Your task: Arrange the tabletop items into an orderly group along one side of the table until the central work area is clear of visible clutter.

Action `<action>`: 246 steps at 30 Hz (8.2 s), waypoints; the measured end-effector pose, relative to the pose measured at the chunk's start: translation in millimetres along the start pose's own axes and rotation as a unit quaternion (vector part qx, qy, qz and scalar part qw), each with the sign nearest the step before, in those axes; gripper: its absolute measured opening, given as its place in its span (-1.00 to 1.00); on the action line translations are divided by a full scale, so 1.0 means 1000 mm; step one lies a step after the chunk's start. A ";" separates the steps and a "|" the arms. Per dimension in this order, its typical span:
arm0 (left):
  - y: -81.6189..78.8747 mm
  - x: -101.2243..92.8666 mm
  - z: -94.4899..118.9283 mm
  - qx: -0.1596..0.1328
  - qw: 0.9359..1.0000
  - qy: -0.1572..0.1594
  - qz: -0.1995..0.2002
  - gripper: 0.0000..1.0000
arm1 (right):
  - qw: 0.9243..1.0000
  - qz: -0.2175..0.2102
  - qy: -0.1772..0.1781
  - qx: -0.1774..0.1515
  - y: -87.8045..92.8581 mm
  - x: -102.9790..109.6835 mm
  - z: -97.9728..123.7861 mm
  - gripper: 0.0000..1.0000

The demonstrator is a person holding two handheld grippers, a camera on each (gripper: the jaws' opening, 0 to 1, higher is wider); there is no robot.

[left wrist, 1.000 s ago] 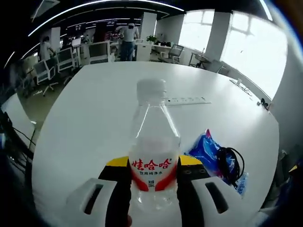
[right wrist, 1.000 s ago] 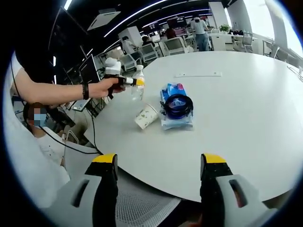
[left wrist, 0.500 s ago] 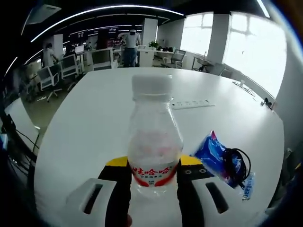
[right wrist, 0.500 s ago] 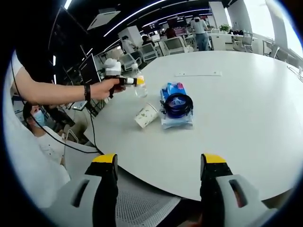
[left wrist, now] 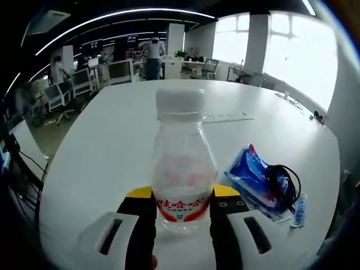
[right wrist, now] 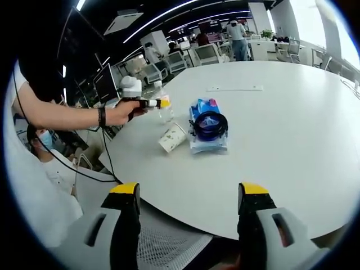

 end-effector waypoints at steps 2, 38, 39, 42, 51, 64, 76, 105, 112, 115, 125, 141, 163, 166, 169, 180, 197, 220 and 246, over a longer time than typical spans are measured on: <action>0.002 0.000 0.005 -0.003 1.000 -0.001 0.003 -0.29 | 1.000 0.000 0.000 0.000 0.000 0.000 0.000 0.40; 0.016 -0.008 0.015 0.007 0.999 -0.043 -0.005 -0.29 | 1.000 0.000 -0.001 -0.005 0.007 0.007 0.004 0.41; 0.016 -0.009 0.014 0.007 0.999 -0.046 -0.004 -0.29 | 1.000 0.000 -0.001 -0.005 0.007 0.007 0.004 0.41; 0.016 -0.009 0.014 0.008 0.999 -0.052 -0.002 -0.29 | 1.000 0.000 -0.001 -0.005 0.008 0.008 0.004 0.41; 0.013 0.005 0.009 0.005 0.998 -0.068 0.006 -0.30 | 1.000 -0.002 0.000 -0.002 0.010 0.007 0.004 0.41; 0.006 0.037 0.000 0.006 0.995 -0.099 0.030 -0.29 | 1.000 -0.004 0.001 0.007 0.009 0.006 0.000 0.41; 0.001 0.043 -0.006 0.000 0.994 -0.100 0.030 -0.28 | 1.000 -0.001 -0.005 0.013 0.005 0.007 -0.007 0.41; 0.002 0.043 -0.008 0.000 0.995 -0.094 0.028 -0.23 | 1.000 0.005 -0.013 0.012 -0.004 0.008 -0.015 0.42; 0.004 0.038 -0.008 0.002 0.996 -0.081 0.024 0.05 | 1.000 0.006 -0.015 0.012 -0.004 0.010 -0.015 0.42; 0.003 0.034 -0.006 0.000 0.997 -0.077 0.019 0.04 | 1.000 0.007 -0.015 0.012 -0.004 0.010 -0.015 0.42; 0.005 0.039 0.006 -0.001 0.996 -0.083 0.017 -0.07 | 1.000 0.007 -0.015 0.007 -0.004 0.010 -0.013 0.42; 0.009 0.042 0.033 -0.012 0.995 -0.092 0.021 -0.13 | 1.000 0.009 -0.020 -0.003 -0.004 0.013 -0.012 0.42; 0.046 0.032 0.083 -0.011 0.994 -0.099 0.053 -0.17 | 0.999 0.018 -0.034 -0.011 -0.011 0.014 -0.020 0.42; 0.049 0.028 0.090 -0.014 0.994 -0.092 0.059 -0.15 | 0.999 0.022 -0.036 -0.013 -0.016 0.013 -0.022 0.42; 0.051 0.022 0.095 -0.013 0.995 -0.082 0.056 -0.13 | 0.999 0.024 -0.039 -0.015 -0.019 0.012 -0.024 0.42; 0.056 -0.011 0.096 -0.006 0.999 -0.022 0.026 -0.10 | 0.998 0.028 -0.051 -0.015 -0.022 0.013 -0.029 0.43; 0.055 -0.071 0.098 -0.009 0.999 0.052 -0.007 -0.08 | 0.998 0.021 -0.049 -0.014 -0.013 0.012 -0.026 0.43; 0.054 -0.100 0.084 0.016 0.993 0.109 -0.032 -0.04 | 0.999 0.013 -0.041 -0.018 -0.005 0.008 -0.017 0.42; 0.069 -0.119 0.040 0.091 0.987 0.122 -0.058 -0.01 | 0.999 -0.002 -0.029 -0.021 0.003 0.000 -0.008 0.41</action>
Point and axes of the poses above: the point that each gripper's makers call its tool centre point, and the gripper's own axes: z roughly backward along the fingers, x roughly to its left, y roughly out of its underside, the point moved 7 cm from there along z, roughly backward along the fingers, and after that the axes turned 7 degrees about -z, right-handed, at the moved point
